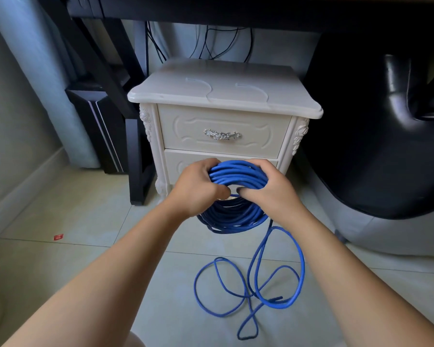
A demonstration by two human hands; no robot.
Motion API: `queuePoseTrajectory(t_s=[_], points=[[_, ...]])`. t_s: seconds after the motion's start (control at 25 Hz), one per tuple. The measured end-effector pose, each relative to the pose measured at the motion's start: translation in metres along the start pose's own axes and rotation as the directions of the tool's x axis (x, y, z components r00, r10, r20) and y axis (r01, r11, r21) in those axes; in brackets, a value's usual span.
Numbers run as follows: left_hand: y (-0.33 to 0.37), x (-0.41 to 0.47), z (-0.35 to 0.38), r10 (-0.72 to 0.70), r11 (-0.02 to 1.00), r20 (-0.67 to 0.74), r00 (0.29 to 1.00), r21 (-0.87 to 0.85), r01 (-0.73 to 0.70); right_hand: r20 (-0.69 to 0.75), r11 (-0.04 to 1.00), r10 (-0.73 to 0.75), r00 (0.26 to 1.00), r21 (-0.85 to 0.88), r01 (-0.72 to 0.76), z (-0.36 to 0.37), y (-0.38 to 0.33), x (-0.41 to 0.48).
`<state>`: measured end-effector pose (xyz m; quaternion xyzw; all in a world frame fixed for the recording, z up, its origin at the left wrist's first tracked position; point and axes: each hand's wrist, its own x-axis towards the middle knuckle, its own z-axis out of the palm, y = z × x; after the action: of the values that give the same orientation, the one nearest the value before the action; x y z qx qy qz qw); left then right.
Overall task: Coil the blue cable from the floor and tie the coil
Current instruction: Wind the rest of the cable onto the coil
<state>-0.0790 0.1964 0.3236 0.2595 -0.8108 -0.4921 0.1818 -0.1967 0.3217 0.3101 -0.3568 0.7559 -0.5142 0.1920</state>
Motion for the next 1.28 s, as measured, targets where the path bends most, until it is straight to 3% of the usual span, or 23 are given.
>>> queuePoseTrajectory(t_s=[0.16,0.32,0.52,0.64,0.68,0.76,0.8,0.84,0.92,1.0,1.04,1.12,1.2,1.28], points=[[0.002,0.002,-0.005,-0.114,0.952,-0.054,0.992,-0.292,0.093,0.049,0.950,0.153,0.987,0.269,-0.160,-0.006,0.008,0.005],[-0.001,0.008,-0.007,-0.291,0.745,-0.056,0.955,-0.640,0.189,0.162,0.785,0.250,0.955,0.543,-0.298,0.002,0.010,0.004],[0.000,0.000,0.008,-0.337,0.611,0.062,0.940,-0.745,0.268,0.055,0.694,0.296,0.954,0.674,-0.254,0.005,0.008,0.006],[0.003,-0.002,0.009,-0.252,0.736,0.167,0.953,-0.606,0.301,-0.030,0.685,0.377,0.926,0.682,-0.256,0.001,0.013,0.011],[0.003,-0.002,0.008,-0.202,0.820,0.129,0.971,-0.520,0.240,-0.059,0.679,0.409,0.910,0.686,-0.261,0.001,0.013,0.013],[0.007,-0.007,0.009,-0.026,0.969,-0.103,0.994,-0.248,-0.001,-0.101,0.678,0.487,0.867,0.670,-0.302,-0.004,0.015,0.017],[0.008,-0.012,0.011,0.144,0.983,-0.194,0.970,-0.081,-0.162,-0.111,0.680,0.526,0.843,0.650,-0.339,-0.006,0.016,0.019],[0.010,-0.016,0.012,0.310,0.950,-0.190,0.931,0.047,-0.307,-0.119,0.675,0.557,0.822,0.641,-0.364,-0.009,0.019,0.021],[0.009,-0.020,0.018,0.440,0.884,0.008,0.898,0.169,-0.435,-0.137,0.634,0.587,0.798,0.691,-0.348,-0.015,0.027,0.025],[0.006,-0.021,0.025,0.331,0.905,0.175,0.927,0.219,-0.364,-0.142,0.572,0.601,0.787,0.763,-0.299,-0.019,0.032,0.027],[0.003,-0.019,0.025,0.236,0.942,0.191,0.953,0.197,-0.272,-0.138,0.545,0.607,0.782,0.789,-0.283,-0.021,0.033,0.028],[0.001,-0.014,0.022,0.015,1.000,0.170,0.985,-0.006,-0.014,-0.121,0.485,0.623,0.772,0.835,-0.261,-0.024,0.032,0.027],[-0.002,-0.008,0.017,-0.137,0.938,0.217,0.967,-0.285,0.197,-0.104,0.398,0.642,0.759,0.892,-0.214,-0.029,0.033,0.027],[-0.005,-0.004,0.013,-0.255,0.775,0.257,0.932,-0.522,0.356,-0.082,0.286,0.661,0.746,0.947,-0.149,-0.034,0.036,0.030]])
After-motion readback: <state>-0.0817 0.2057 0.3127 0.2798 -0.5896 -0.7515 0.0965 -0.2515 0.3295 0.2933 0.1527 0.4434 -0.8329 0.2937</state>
